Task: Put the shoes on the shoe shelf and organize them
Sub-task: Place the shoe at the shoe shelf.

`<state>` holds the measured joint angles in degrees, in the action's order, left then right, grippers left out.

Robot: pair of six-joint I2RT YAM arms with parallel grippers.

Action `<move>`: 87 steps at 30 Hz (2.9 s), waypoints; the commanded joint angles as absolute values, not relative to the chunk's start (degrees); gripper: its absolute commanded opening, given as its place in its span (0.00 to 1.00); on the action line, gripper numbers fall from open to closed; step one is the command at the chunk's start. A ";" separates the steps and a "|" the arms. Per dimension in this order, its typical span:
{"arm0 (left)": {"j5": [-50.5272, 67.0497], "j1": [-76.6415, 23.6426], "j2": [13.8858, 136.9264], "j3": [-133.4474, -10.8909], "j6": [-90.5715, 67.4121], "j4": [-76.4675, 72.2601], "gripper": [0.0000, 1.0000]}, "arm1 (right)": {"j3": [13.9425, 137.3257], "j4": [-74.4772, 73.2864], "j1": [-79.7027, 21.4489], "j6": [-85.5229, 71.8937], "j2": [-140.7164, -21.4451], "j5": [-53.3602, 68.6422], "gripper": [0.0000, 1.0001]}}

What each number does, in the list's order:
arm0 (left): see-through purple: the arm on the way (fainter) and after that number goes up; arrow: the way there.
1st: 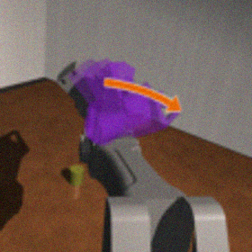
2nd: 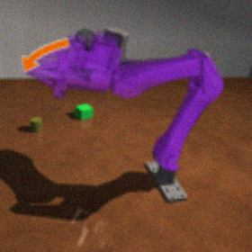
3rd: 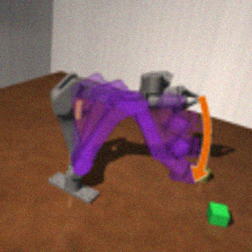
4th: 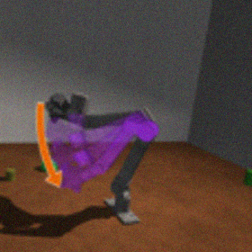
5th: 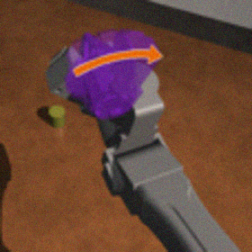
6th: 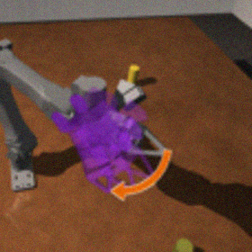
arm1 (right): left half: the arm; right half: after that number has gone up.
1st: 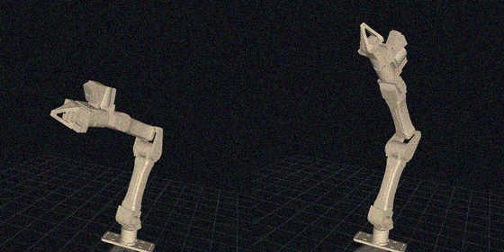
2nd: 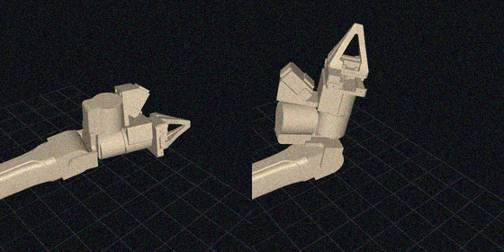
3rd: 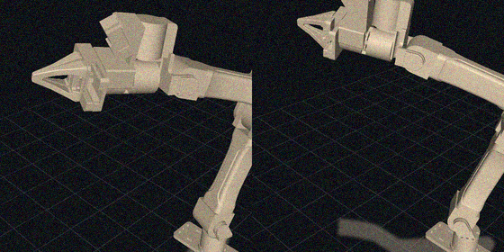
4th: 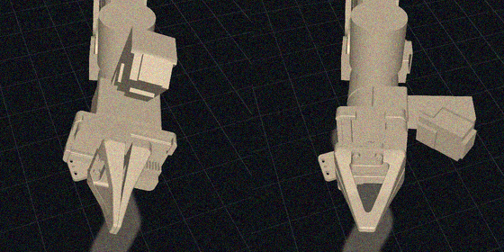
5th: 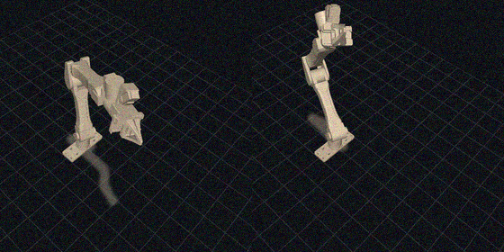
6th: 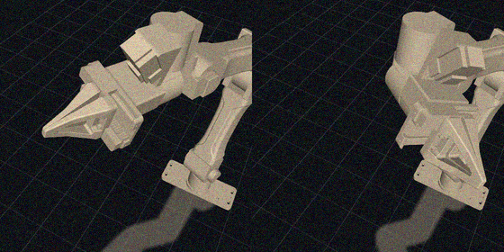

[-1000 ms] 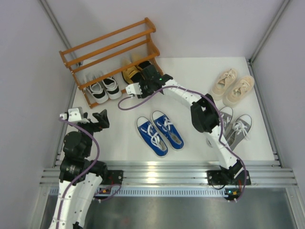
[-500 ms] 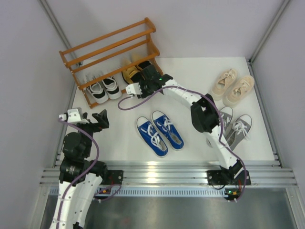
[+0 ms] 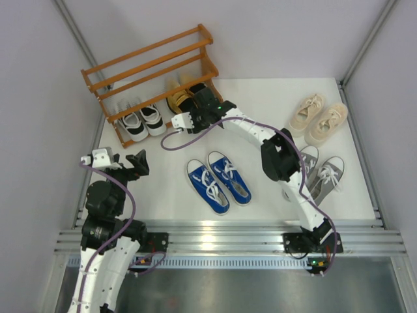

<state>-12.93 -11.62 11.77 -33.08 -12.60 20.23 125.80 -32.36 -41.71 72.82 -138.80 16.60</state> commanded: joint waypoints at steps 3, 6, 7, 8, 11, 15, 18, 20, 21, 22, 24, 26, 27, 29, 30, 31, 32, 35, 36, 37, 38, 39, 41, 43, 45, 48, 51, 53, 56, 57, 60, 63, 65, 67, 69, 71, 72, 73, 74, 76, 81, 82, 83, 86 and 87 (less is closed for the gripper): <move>-13.01 -11.43 11.16 -32.78 -13.27 18.72 0.98 | 131.75 -21.01 -41.75 74.97 -131.57 16.26 0.24; -13.10 -11.43 11.25 -32.78 -13.18 18.72 0.98 | 131.92 -20.39 -41.92 75.15 -131.84 16.08 0.25; -13.10 -11.43 11.16 -32.78 -13.18 18.72 0.98 | 132.10 -20.30 -42.01 75.06 -131.92 15.91 0.25; -13.18 -11.43 11.34 -32.78 -13.18 18.81 0.98 | 132.19 -20.22 -42.10 74.97 -131.92 15.91 0.25; -13.10 -11.43 11.25 -32.78 -13.18 18.72 0.98 | 132.80 -20.65 -42.27 74.71 -131.66 16.35 0.24; -13.01 -11.43 11.25 -32.78 -13.18 18.72 0.98 | 132.89 -21.79 -42.36 74.97 -130.87 16.70 0.25; -12.92 -11.43 11.25 -32.78 -13.18 18.72 0.98 | 132.63 -22.15 -42.54 75.58 -130.52 16.87 0.27; -12.83 -11.43 11.16 -32.78 -13.27 18.72 0.98 | 132.63 -22.15 -42.63 75.76 -130.52 16.70 0.27; -12.83 -11.43 11.16 -32.78 -13.27 18.81 0.98 | 132.63 -22.06 -42.63 75.76 -130.60 16.70 0.27; -12.92 -11.43 11.08 -32.78 -13.27 18.72 0.98 | 132.63 -22.15 -42.71 75.76 -130.52 16.61 0.27; -13.01 -11.43 10.99 -32.78 -13.27 18.72 0.98 | 132.71 -22.06 -42.89 75.85 -130.43 16.70 0.27; -12.92 -11.43 10.90 -32.78 -13.27 18.72 0.98 | 132.89 -22.41 -43.07 75.76 -130.26 16.70 0.26; -12.92 -11.43 10.99 -32.78 -13.18 18.72 0.98 | 133.06 -22.67 -43.15 75.67 -130.08 16.79 0.26; -12.92 -11.43 10.99 -32.78 -13.18 18.72 0.98 | 133.15 -23.11 -43.33 75.67 -129.55 16.96 0.26; -12.92 -11.43 10.99 -32.78 -13.27 18.81 0.98 | 133.15 -23.20 -43.42 75.59 -129.38 16.88 0.26; -12.92 -11.43 10.90 -32.78 -13.27 18.72 0.98 | 133.15 -23.38 -43.42 75.67 -129.20 16.96 0.26; -12.83 -11.43 10.90 -32.78 -13.27 18.72 0.98 | 133.15 -23.73 -43.50 75.67 -128.68 16.96 0.26; -12.83 -11.43 10.72 -32.78 -13.36 18.81 0.98 | 132.98 -24.08 -43.51 75.59 -128.14 16.79 0.26; -12.75 -11.43 10.81 -32.78 -13.36 18.72 0.98 | 132.89 -24.26 -43.51 75.76 -127.97 16.61 0.26; -12.74 -11.43 10.90 -32.78 -13.36 18.72 0.98 | 132.72 -24.08 -43.51 75.94 -127.88 16.52 0.26; -12.66 -11.43 10.72 -32.78 -13.36 18.72 0.98 | 132.45 -23.91 -43.51 76.02 -127.88 16.52 0.26; -12.66 -11.43 10.81 -32.78 -13.36 18.72 0.98 | 132.19 -23.65 -43.51 76.46 -127.97 16.44 0.27; -12.66 -11.43 10.81 -32.78 -13.36 18.72 0.98 | 132.01 -22.50 -43.51 76.73 -128.49 16.35 0.28; -12.74 -11.43 10.72 -32.78 -13.36 18.72 0.98 | 132.01 -21.63 -43.51 77.08 -129.37 16.43 0.28; -12.83 -11.43 10.72 -32.78 -13.36 18.72 0.98 | 132.19 -21.01 -43.51 77.43 -129.99 16.35 0.29; -12.83 -11.43 10.63 -32.70 -13.36 18.72 0.98 | 132.28 -19.43 -43.51 77.96 -131.39 15.47 0.29; -12.92 -11.43 10.81 -32.70 -13.27 18.72 0.98 | 132.89 -18.46 -43.51 78.49 -132.80 15.21 0.30; -12.83 -11.43 10.90 -32.70 -13.27 18.72 0.98 | 133.07 -17.41 -43.42 78.84 -133.68 15.03 0.31; -12.83 -11.43 10.90 -32.70 -13.27 18.72 0.98 | 133.50 -15.48 -43.42 78.93 -135.08 14.42 0.33; -12.83 -11.43 10.90 -32.70 -13.27 18.72 0.98 | 133.68 -15.12 -43.42 78.93 -135.44 14.07 0.34; -12.83 -11.43 10.81 -32.70 -13.27 18.72 0.98 | 133.86 -13.46 -43.42 78.93 -136.58 12.93 0.35; -12.83 -11.43 10.90 -32.70 -13.27 18.81 0.98 | 134.03 -12.31 -43.33 79.19 -137.72 11.96 0.37; -12.83 -11.43 10.90 -32.70 -13.27 18.81 0.98 | 134.12 -12.04 -43.15 79.19 -138.16 11.78 0.38; -12.83 -11.43 10.81 -32.70 -13.27 18.81 0.98 | 134.03 -12.04 -42.89 79.19 -138.43 11.51 0.39; -12.83 -11.51 10.99 -32.70 -13.27 18.72 0.98 | 133.86 -12.13 -42.71 79.01 -138.17 11.43 0.41; -12.75 -11.51 10.99 -32.70 -13.27 18.81 0.98 | 133.42 -12.22 -42.36 78.93 -137.81 11.42 0.41; -12.74 -11.51 10.99 -32.70 -13.36 18.81 0.98 | 133.16 -12.13 -42.36 78.93 -137.38 11.34 0.43; -12.83 -11.51 11.16 -32.70 -13.36 18.81 0.98 | 132.55 -12.13 -42.28 79.01 -137.20 11.34 0.43; -12.83 -11.51 11.08 -32.70 -13.36 18.72 0.98 | 132.28 -12.04 -42.19 79.01 -136.94 11.42 0.43; -12.74 -11.51 11.07 -32.70 -13.27 18.72 0.98 | 131.31 -12.13 -42.19 79.01 -136.41 11.43 0.43; -12.74 -11.51 11.07 -32.70 -13.27 18.72 0.98 | 130.17 -12.57 -42.19 79.01 -135.71 10.99 0.43; -12.74 -11.51 11.07 -32.70 -13.27 18.72 0.98 | 129.90 -12.57 -42.19 79.01 -135.70 11.07 0.43; -12.74 -11.51 10.90 -32.70 -13.27 18.81 0.98 | 129.82 -12.66 -42.19 78.93 -135.53 10.90 0.42; -12.74 -11.51 10.99 -32.70 -13.27 18.72 0.98 | 129.38 -13.18 -42.19 77.79 -134.83 11.25 0.44; -12.74 -11.51 10.90 -32.70 -13.27 18.72 0.98 | 129.38 -14.05 -42.19 77.35 -134.30 12.03 0.45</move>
